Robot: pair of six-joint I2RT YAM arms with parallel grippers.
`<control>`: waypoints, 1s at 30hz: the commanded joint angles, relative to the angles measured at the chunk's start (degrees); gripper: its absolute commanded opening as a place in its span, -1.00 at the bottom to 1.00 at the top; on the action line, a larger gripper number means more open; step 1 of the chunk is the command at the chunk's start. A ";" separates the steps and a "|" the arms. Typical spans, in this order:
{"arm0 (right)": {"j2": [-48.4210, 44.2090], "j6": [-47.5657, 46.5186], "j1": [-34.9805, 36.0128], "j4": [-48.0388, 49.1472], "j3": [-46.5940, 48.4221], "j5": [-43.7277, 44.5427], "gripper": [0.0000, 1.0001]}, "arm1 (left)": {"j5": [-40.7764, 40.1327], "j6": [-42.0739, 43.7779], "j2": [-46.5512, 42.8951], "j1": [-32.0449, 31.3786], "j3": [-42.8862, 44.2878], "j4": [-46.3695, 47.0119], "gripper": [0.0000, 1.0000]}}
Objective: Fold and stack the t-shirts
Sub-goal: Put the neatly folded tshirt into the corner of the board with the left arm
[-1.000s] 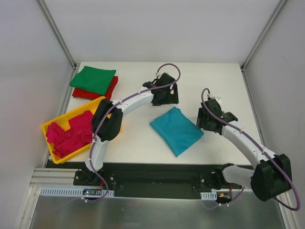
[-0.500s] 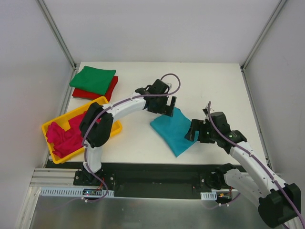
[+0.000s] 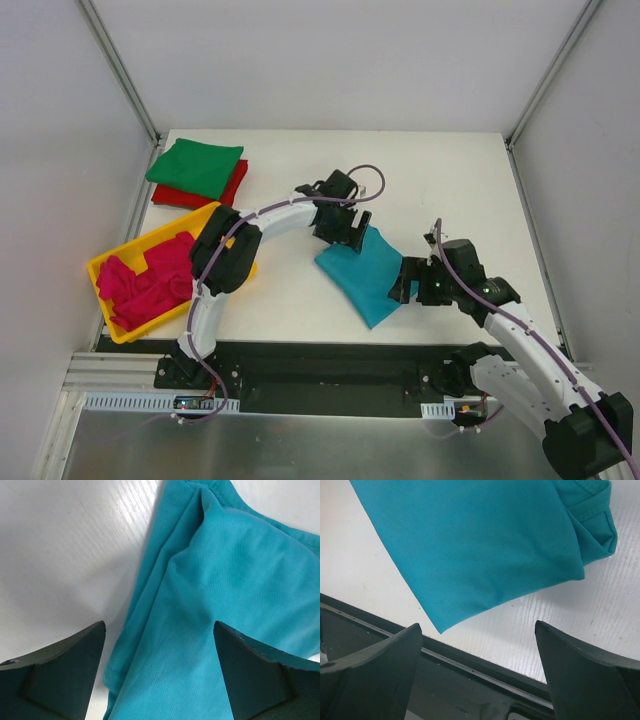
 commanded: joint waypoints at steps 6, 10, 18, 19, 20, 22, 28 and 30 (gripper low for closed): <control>-1.45 -3.06 -0.15 -0.94 -0.17 -0.33 0.92 | -8.63 0.10 2.39 -3.05 -1.67 -4.13 0.57; -2.33 -3.59 -0.15 -1.20 -0.26 1.52 0.92 | -12.07 -2.18 2.56 -4.99 -4.31 -4.31 0.38; -3.91 -4.47 -0.15 -1.73 -0.70 6.26 0.92 | -14.79 -6.49 5.55 -7.81 -5.55 -4.48 -0.96; -4.35 -4.56 -0.24 -1.91 -0.78 7.40 0.92 | -16.54 -7.01 5.29 -7.81 -5.63 -4.92 -1.00; -4.79 -4.47 -0.15 -2.08 -0.87 8.28 0.92 | -18.38 -7.63 4.42 -7.81 -5.81 -5.19 -1.00; -6.20 -4.47 -0.15 -2.00 -0.96 10.74 0.92 | -24.35 -8.51 1.79 -7.81 -7.03 -5.45 -1.00; -14.01 -3.51 -0.15 -0.94 -2.71 21.11 0.92 | -40.63 -9.92 -7.44 -4.92 -8.27 -6.94 -1.00; -17.26 -3.06 -0.32 -0.77 -3.68 23.66 0.92 | -42.82 -8.78 -9.38 -2.63 -7.75 -7.03 -1.00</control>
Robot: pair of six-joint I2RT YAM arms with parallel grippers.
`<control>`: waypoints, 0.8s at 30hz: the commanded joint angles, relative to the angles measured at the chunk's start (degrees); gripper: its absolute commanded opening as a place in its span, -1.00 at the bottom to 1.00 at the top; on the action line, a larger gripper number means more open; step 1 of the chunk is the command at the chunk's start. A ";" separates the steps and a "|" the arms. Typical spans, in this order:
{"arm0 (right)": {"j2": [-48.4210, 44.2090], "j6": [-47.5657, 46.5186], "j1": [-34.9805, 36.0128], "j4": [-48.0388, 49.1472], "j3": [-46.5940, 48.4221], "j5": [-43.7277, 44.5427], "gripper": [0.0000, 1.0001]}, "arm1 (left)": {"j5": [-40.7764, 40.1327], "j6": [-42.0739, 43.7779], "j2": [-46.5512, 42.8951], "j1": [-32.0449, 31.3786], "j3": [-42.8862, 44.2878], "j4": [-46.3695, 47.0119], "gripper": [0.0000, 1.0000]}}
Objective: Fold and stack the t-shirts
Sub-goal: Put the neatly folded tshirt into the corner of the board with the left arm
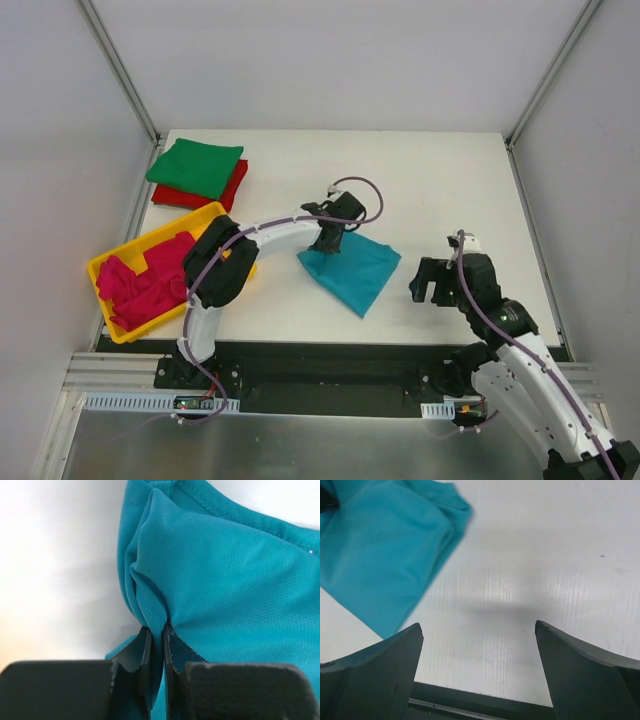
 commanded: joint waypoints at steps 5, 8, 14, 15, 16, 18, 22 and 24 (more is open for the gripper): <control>-11.09 0.83 -0.24 1.47 -3.06 10.15 0.92 | -26.29 7.86 -4.96 9.28 2.42 -5.99 -1.00; -12.07 0.83 -0.24 1.29 -3.15 9.81 0.92 | -34.03 15.41 -2.85 12.36 5.85 -5.55 -1.00; -9.35 0.74 -0.33 1.03 -2.27 9.80 0.92 | -29.76 26.57 -4.68 21.41 7.01 4.45 -1.00; -9.08 0.74 -0.24 0.94 -2.18 9.80 0.92 | -29.57 29.38 -5.47 22.12 6.13 8.04 -1.00; -8.82 0.74 -0.24 0.94 -2.18 9.98 0.92 | -29.66 32.80 -6.00 22.74 5.43 11.73 -1.00; -8.47 0.74 -0.24 1.03 -2.01 10.15 0.92 | -28.87 37.91 -6.53 24.14 5.25 16.40 -1.00; -7.68 0.30 -0.33 1.47 -2.09 8.84 0.92 | -25.27 47.74 -6.36 27.39 6.30 22.56 -1.00; -6.80 0.30 -0.33 1.47 -1.83 8.92 0.92 | -25.27 53.28 -6.01 28.54 6.56 27.47 -1.00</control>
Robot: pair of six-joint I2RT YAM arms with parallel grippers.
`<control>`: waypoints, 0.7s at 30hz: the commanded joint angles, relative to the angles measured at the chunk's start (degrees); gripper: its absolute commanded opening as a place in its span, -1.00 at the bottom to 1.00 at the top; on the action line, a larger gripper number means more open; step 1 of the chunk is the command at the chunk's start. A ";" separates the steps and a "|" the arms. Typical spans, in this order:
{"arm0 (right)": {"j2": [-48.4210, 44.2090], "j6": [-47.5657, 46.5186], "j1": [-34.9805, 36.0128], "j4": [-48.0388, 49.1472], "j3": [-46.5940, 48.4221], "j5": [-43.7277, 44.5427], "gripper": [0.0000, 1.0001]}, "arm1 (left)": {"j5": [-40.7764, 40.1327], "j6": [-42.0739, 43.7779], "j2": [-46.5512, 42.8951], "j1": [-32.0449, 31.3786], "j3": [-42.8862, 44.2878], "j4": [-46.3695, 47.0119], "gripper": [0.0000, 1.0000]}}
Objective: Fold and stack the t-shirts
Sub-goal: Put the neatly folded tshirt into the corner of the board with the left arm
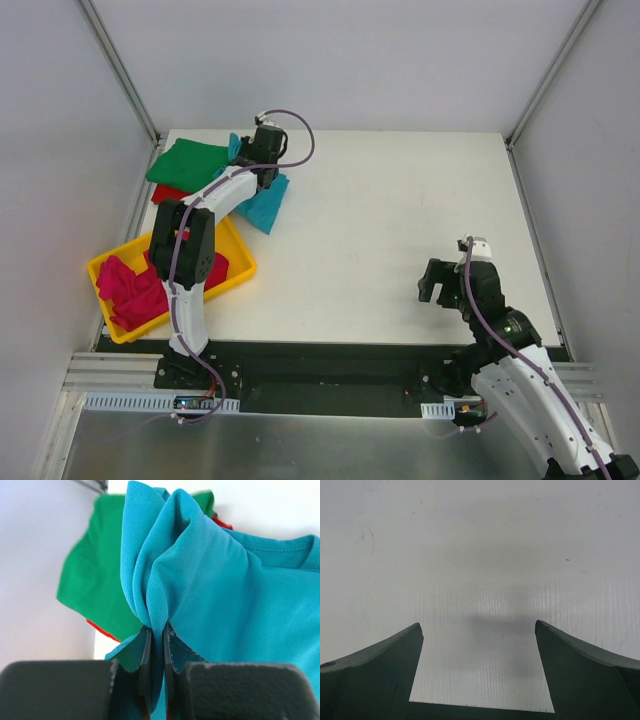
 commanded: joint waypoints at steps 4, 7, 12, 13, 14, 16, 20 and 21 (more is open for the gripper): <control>3.33 -0.44 -0.24 1.25 1.76 0.64 0.92 | 0.98 22.24 -3.27 2.58 2.44 19.22 -1.00; 3.86 -0.36 -0.24 1.16 1.84 1.26 0.92 | 2.47 23.74 -4.41 2.93 3.58 19.94 -1.00; 3.69 -0.09 -0.24 1.25 1.84 1.87 0.92 | 2.04 25.15 -5.64 3.02 6.48 19.94 -1.00; 3.69 -0.09 -0.24 1.16 1.93 2.05 0.92 | 1.78 25.33 -5.90 3.02 6.92 19.94 -1.00; 3.51 -0.01 -0.24 1.25 1.76 2.14 0.92 | 1.34 25.07 -6.34 3.02 7.27 19.85 -1.00; 3.60 0.08 -0.33 0.99 1.84 2.93 0.92 | 1.25 24.72 -7.40 3.02 7.63 19.41 -1.00; 4.82 0.26 -0.41 1.51 2.11 1.53 0.92 | 2.12 22.70 -9.51 3.11 8.33 17.48 -1.00; 5.44 0.09 -0.41 1.77 2.20 0.56 0.92 | 2.56 22.60 -9.95 3.20 8.50 17.30 -1.00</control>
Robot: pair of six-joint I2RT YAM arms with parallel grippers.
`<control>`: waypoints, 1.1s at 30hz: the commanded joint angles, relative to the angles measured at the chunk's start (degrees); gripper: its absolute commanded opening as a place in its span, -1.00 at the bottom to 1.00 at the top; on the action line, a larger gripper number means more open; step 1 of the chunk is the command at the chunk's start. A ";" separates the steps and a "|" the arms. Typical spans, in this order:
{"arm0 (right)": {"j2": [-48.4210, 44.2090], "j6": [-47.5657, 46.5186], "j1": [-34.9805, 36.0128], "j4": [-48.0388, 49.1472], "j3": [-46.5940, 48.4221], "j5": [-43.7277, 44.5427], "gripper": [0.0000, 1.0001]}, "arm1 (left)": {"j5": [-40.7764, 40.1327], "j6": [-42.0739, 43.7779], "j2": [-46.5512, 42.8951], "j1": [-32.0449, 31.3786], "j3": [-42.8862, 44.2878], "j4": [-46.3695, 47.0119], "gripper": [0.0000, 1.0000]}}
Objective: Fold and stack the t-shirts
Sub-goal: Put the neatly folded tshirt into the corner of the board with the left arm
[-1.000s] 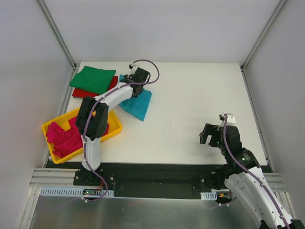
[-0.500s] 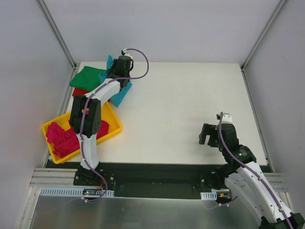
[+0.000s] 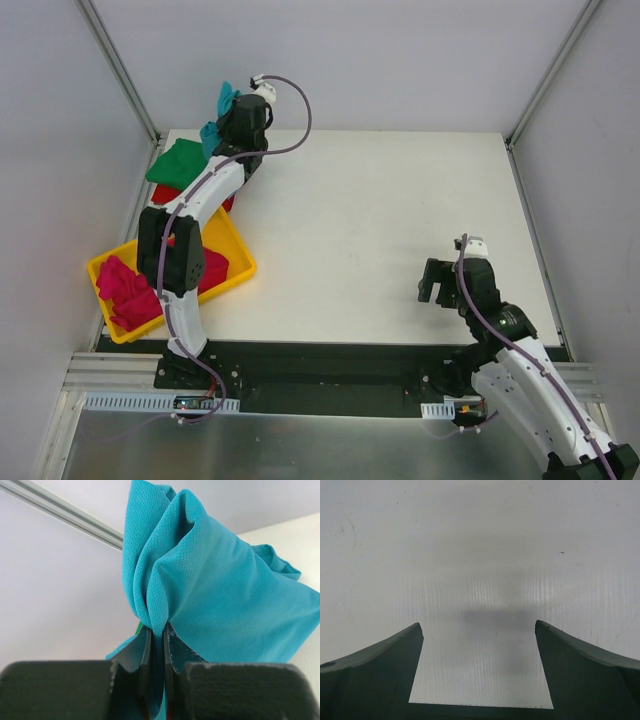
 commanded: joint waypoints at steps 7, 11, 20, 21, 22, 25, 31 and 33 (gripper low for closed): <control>6.21 0.37 -0.39 0.52 3.69 -0.34 0.92 | 2.44 -0.80 -6.81 1.67 4.07 0.10 -1.00; 7.09 0.46 -0.48 0.44 3.69 -0.08 0.92 | 5.16 -4.66 -6.28 3.86 4.34 -3.24 -1.00; 8.23 0.72 -0.48 -0.27 4.04 1.42 0.92 | 9.12 -10.82 -2.07 9.05 6.09 -6.59 -1.00; 8.23 0.81 -0.48 -0.35 4.22 1.77 0.92 | 10.08 -11.87 -1.28 9.75 6.44 -8.24 -1.00; 8.32 0.90 -0.48 -0.44 4.22 2.12 0.92 | 10.79 -12.58 -0.66 10.63 6.79 -8.95 -1.00; 8.67 0.98 -0.39 -0.79 4.48 2.73 0.92 | 11.58 -13.37 1.80 12.13 7.76 -9.31 -1.00; 9.02 1.33 -0.39 -1.41 4.74 4.05 0.92 | 13.08 -14.52 5.40 14.77 9.52 -9.40 -1.00; 9.02 1.51 -0.39 -1.76 4.83 4.84 0.92 | 13.08 -14.60 6.28 15.38 9.52 -9.31 -0.98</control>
